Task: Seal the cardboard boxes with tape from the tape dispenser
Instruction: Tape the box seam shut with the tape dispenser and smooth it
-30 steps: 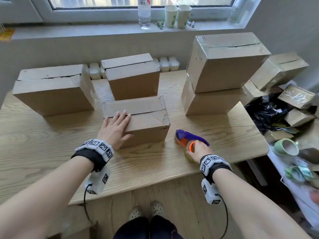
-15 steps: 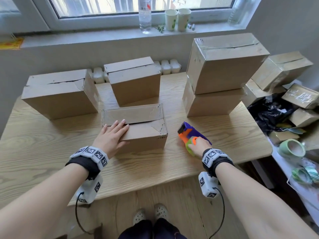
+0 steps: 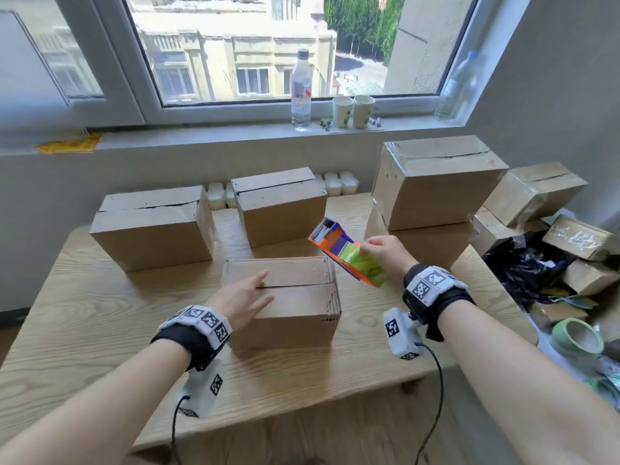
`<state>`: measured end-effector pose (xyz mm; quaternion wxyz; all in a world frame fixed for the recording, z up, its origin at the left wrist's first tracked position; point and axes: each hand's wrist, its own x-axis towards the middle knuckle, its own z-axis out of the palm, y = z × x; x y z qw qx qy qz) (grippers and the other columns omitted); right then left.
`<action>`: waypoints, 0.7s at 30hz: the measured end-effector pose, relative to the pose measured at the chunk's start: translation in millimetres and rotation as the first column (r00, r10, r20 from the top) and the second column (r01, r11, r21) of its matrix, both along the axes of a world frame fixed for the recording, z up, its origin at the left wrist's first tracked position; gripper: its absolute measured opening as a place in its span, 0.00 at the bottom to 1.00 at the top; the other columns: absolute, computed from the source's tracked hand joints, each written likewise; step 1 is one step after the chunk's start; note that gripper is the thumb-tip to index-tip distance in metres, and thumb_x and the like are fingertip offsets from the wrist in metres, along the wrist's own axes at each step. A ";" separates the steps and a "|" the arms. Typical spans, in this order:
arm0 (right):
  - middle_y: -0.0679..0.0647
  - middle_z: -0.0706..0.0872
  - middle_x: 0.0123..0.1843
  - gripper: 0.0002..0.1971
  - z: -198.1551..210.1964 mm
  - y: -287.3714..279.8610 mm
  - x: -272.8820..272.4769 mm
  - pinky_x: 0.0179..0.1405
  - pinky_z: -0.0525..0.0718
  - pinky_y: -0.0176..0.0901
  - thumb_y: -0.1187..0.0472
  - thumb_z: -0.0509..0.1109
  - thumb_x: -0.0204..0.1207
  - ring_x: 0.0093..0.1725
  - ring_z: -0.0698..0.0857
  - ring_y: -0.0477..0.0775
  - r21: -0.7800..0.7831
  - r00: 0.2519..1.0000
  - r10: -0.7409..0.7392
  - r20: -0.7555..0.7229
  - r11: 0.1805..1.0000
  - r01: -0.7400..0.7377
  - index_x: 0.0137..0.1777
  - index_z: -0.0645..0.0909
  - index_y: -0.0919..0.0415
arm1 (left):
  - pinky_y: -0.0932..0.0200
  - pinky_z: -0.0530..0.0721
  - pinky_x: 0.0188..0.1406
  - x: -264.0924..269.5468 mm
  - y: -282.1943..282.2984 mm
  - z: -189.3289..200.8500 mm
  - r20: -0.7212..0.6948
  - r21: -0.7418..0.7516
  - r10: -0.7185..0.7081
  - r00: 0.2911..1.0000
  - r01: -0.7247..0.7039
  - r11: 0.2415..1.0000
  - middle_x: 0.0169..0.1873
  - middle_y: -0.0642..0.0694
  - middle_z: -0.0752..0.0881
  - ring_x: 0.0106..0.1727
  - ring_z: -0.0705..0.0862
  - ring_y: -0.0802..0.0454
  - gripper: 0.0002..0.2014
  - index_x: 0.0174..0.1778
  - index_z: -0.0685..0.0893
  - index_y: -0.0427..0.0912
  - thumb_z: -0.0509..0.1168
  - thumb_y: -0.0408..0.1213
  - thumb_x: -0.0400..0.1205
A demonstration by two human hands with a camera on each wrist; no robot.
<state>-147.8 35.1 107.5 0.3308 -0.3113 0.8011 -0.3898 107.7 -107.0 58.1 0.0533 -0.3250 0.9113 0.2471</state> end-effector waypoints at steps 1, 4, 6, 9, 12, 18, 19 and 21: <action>0.52 0.79 0.32 0.12 6.8 -5.9 4.3 0.31 0.74 0.40 0.62 0.65 0.80 0.33 0.78 0.49 -0.009 0.999 0.040 -0.012 0.999 -0.040 0.34 0.79 0.59 | 0.59 0.66 0.72 -3.6 -1.9 9.4 -0.049 0.038 0.009 0.999 -0.007 0.999 0.76 0.49 0.71 0.75 0.71 0.50 0.29 0.81 0.56 0.53 0.57 0.49 0.85; 0.53 0.82 0.38 0.07 18.4 -23.1 16.8 0.34 0.76 0.38 0.60 0.67 0.79 0.37 0.80 0.49 0.036 0.974 0.180 -0.136 0.984 -0.177 0.43 0.82 0.61 | 0.57 0.70 0.68 -17.8 -10.2 36.2 -0.241 -0.095 -0.054 0.969 0.032 0.995 0.76 0.49 0.69 0.73 0.72 0.48 0.26 0.80 0.59 0.57 0.56 0.41 0.86; 0.54 0.82 0.41 0.05 22.3 -32.8 24.5 0.37 0.77 0.39 0.58 0.68 0.78 0.41 0.80 0.50 0.072 0.947 0.254 -0.196 0.967 -0.244 0.44 0.81 0.60 | 0.53 0.67 0.72 -28.3 -17.2 49.5 -0.299 -0.203 -0.109 0.948 0.048 0.978 0.79 0.48 0.64 0.77 0.67 0.47 0.24 0.79 0.63 0.57 0.55 0.36 0.86; 0.55 0.83 0.44 0.05 27.9 -42.5 35.1 0.41 0.78 0.41 0.58 0.68 0.77 0.44 0.81 0.52 0.105 0.911 0.340 -0.234 0.940 -0.324 0.46 0.81 0.59 | 0.52 0.58 0.78 -41.6 -29.0 60.5 -0.251 -0.278 -0.182 0.951 0.109 0.954 0.81 0.44 0.58 0.82 0.55 0.47 0.22 0.76 0.69 0.51 0.56 0.34 0.86; 0.58 0.85 0.45 0.07 32.9 -49.3 42.1 0.45 0.80 0.46 0.59 0.70 0.76 0.45 0.82 0.54 0.107 0.883 0.376 -0.281 0.927 -0.360 0.48 0.83 0.62 | 0.54 0.55 0.79 -48.0 -36.6 67.9 -0.159 -0.266 -0.193 0.968 0.146 0.953 0.82 0.44 0.56 0.83 0.51 0.48 0.17 0.71 0.76 0.48 0.56 0.37 0.86; 0.55 0.84 0.46 0.09 42.3 -52.7 46.0 0.44 0.80 0.43 0.56 0.69 0.77 0.46 0.82 0.52 0.168 0.832 0.443 -0.333 0.896 -0.410 0.51 0.83 0.60 | 0.59 0.61 0.73 -50.9 -39.6 76.3 -0.200 -0.182 -0.162 0.966 0.126 0.975 0.78 0.44 0.65 0.81 0.59 0.50 0.08 0.54 0.82 0.37 0.61 0.34 0.84; 0.55 0.84 0.46 0.09 42.8 -52.3 45.8 0.43 0.80 0.43 0.55 0.68 0.77 0.46 0.82 0.52 0.182 0.823 0.453 -0.343 0.892 -0.415 0.51 0.83 0.60 | 0.59 0.63 0.71 -51.3 -40.3 77.8 -0.196 -0.167 -0.154 0.968 0.122 0.978 0.77 0.44 0.66 0.79 0.62 0.49 0.08 0.54 0.83 0.37 0.61 0.34 0.83; 0.55 0.84 0.47 0.09 42.2 -52.6 45.0 0.45 0.81 0.45 0.55 0.68 0.77 0.47 0.82 0.53 0.200 0.821 0.456 -0.343 0.890 -0.410 0.51 0.82 0.60 | 0.55 0.69 0.68 -52.1 -41.0 80.5 -0.180 -0.155 -0.148 0.972 0.120 0.981 0.75 0.44 0.69 0.74 0.69 0.45 0.08 0.53 0.83 0.36 0.62 0.34 0.83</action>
